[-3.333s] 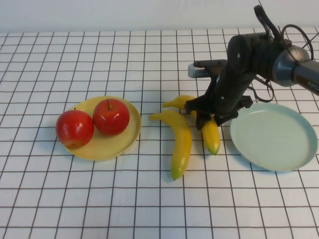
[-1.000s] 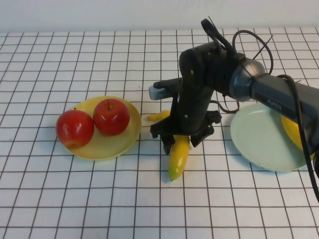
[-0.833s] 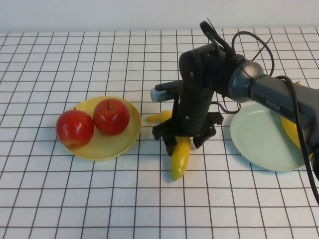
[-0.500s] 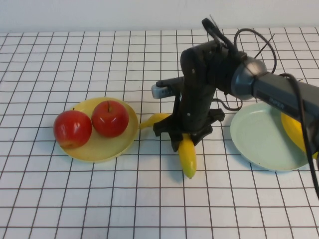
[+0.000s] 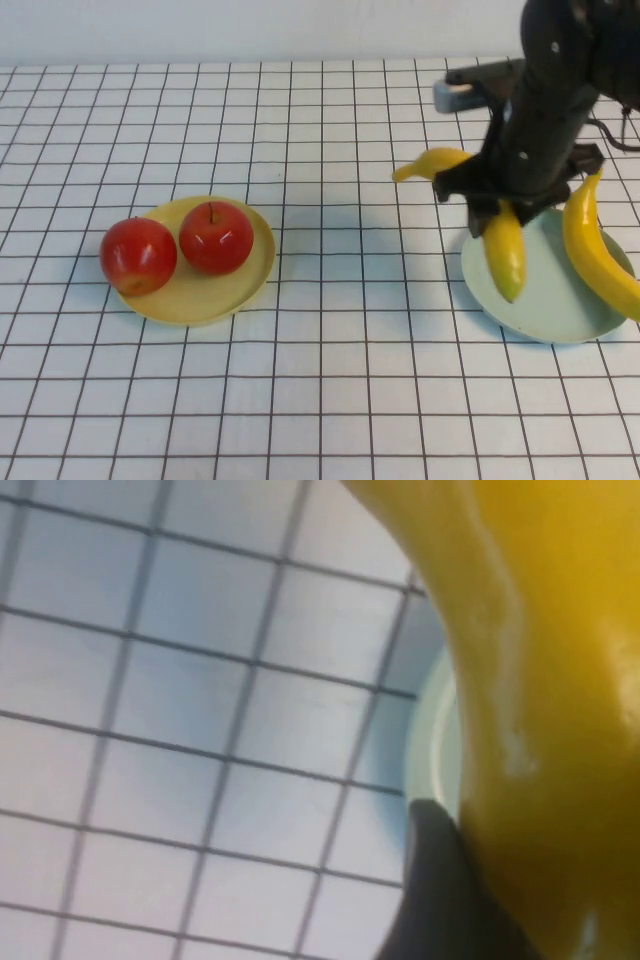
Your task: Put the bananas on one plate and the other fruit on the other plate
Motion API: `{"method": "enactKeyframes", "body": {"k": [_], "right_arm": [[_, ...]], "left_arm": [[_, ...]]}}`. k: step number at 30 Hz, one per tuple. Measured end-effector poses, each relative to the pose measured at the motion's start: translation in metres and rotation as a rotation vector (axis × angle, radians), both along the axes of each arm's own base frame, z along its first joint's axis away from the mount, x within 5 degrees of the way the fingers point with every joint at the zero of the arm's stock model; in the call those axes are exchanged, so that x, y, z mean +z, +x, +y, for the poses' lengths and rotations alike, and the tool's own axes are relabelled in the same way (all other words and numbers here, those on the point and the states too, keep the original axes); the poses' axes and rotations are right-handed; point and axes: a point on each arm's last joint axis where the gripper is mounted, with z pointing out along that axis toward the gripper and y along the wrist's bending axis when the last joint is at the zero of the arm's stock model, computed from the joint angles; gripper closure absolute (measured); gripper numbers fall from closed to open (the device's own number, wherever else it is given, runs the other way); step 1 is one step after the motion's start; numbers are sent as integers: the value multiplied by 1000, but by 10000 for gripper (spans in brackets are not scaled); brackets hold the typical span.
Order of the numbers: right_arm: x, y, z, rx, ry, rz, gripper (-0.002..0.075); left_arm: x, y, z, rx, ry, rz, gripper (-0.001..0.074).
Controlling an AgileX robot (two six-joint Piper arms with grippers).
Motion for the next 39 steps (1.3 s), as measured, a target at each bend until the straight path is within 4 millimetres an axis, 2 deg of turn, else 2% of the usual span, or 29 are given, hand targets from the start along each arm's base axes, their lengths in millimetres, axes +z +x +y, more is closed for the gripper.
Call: {"method": "enactKeyframes", "body": {"k": [5,8,11,14,19,22,24,27,29,31,35,39], "right_arm": [[-44,-7,-36,-40,-45,146,391],[-62,-9,-47,-59,-21,169,391],[-72,-7,-56,-75,-10,157,391],[-74,-5,-60,-83,0,136,375],[-72,-5,-61,-55,-2,130,282],[-61,-11,-60,-33,4,125,284],[-50,-19,-58,-15,12,95,323],[-27,-38,-49,5,60,-29,452],[-9,-60,-45,2,124,-152,580],[7,-89,-45,1,197,-271,671],[24,-146,-53,13,359,-477,726],[25,-193,-70,-4,490,-590,736]], "left_arm": [[0,0,0,0,0,0,734],[0,0,0,0,0,0,734],[0,0,0,0,0,0,734],[0,0,0,0,0,0,734],[0,0,0,0,0,0,734],[0,0,0,0,0,0,734],[0,0,0,0,0,0,734],[0,0,0,0,0,0,734],[0,0,0,0,0,0,734],[0,0,0,0,0,0,734],[0,0,0,0,0,0,734],[0,0,0,0,0,0,734]]}}
